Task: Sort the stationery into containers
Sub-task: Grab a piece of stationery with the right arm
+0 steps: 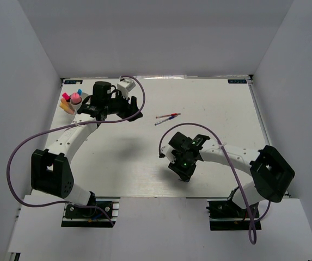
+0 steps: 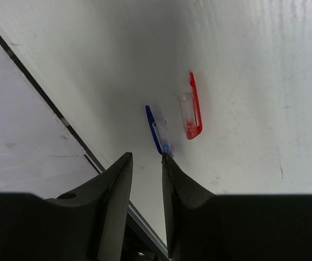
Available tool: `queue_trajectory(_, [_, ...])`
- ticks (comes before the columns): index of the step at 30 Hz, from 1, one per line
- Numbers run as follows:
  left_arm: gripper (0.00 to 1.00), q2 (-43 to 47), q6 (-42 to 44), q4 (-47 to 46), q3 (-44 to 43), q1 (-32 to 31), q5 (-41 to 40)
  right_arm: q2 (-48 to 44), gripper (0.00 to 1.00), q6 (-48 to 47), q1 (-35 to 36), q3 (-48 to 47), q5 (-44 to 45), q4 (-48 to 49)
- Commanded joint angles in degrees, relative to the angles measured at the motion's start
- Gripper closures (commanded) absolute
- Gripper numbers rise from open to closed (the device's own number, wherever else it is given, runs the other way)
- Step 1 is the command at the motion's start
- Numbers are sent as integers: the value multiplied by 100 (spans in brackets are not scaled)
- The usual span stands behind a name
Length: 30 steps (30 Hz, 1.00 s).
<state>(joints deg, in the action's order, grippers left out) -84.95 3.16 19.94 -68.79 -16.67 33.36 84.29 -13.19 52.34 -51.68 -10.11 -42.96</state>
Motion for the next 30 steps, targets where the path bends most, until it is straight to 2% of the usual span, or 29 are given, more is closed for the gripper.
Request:
queue_trajectory(1, [30,189,-17,-105,24,14,-76,61,66,115,154,-70,88,-37])
queue_trajectory(11, [30,110,-8,-114,7,14,-58,395,62,273,171,-360,914,174])
queue_trajectory(30, [28,57,-175,-166,-38,14,-58,685,65,-87,136,-308,914,745])
